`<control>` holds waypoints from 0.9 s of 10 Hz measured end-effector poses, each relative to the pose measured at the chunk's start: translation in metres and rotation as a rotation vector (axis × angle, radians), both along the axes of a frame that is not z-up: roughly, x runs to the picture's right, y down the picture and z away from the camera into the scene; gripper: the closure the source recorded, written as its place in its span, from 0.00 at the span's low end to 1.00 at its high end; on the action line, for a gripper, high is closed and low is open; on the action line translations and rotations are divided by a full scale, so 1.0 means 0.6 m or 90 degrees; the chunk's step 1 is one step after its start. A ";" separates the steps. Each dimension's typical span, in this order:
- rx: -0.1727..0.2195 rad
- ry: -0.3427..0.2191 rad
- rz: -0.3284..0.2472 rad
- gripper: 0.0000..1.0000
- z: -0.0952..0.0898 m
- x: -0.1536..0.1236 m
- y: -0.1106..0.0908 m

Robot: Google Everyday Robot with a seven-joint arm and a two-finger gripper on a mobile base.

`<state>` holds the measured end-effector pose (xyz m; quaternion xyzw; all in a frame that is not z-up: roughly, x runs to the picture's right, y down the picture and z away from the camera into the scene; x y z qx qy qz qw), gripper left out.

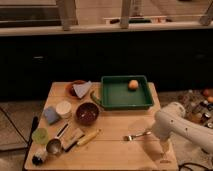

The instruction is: Place fork in purple bowl

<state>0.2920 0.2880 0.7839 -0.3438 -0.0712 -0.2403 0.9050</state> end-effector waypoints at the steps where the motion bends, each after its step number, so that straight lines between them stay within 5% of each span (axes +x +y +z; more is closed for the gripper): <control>1: 0.000 -0.001 -0.004 0.20 0.000 0.001 0.000; 9: 0.021 0.003 0.016 0.20 0.010 -0.080 -0.005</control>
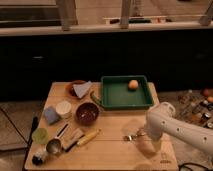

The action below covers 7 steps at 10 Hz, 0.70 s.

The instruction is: Place fork in purple bowl

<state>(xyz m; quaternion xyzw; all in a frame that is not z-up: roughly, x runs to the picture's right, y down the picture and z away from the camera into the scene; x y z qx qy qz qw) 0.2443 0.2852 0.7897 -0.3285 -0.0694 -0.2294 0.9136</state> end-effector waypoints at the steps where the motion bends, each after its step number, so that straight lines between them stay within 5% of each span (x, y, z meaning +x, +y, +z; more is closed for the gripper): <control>1: -0.001 -0.004 -0.001 0.21 0.006 -0.011 0.000; 2: -0.001 -0.008 -0.001 0.25 0.010 -0.018 -0.002; 7: -0.010 -0.015 0.007 0.75 0.029 -0.036 -0.012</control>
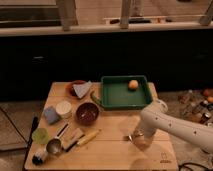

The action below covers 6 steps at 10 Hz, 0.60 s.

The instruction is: Place fork in purple bowl

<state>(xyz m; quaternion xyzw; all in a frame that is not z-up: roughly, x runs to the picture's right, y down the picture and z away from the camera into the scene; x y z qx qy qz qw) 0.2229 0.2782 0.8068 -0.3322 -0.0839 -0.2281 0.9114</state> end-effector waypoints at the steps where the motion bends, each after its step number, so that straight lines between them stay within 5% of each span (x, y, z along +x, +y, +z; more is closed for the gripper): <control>1: -0.001 0.000 0.001 0.85 -0.004 0.002 -0.001; 3: -0.005 0.001 -0.001 0.99 -0.008 0.003 0.001; 6: -0.020 0.003 0.004 1.00 0.006 -0.003 0.000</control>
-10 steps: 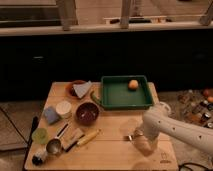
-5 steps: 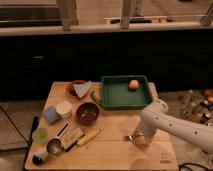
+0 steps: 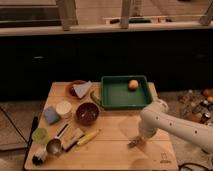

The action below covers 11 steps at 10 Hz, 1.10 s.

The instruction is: Place fork in purple bowl

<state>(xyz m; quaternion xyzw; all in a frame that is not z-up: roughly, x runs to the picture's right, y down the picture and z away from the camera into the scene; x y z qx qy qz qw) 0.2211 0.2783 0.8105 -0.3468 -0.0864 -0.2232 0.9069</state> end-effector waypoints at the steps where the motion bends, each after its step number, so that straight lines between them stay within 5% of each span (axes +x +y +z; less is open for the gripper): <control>1: -0.002 0.000 0.000 1.00 -0.001 0.001 0.001; 11: 0.005 -0.028 -0.011 1.00 -0.011 -0.028 -0.024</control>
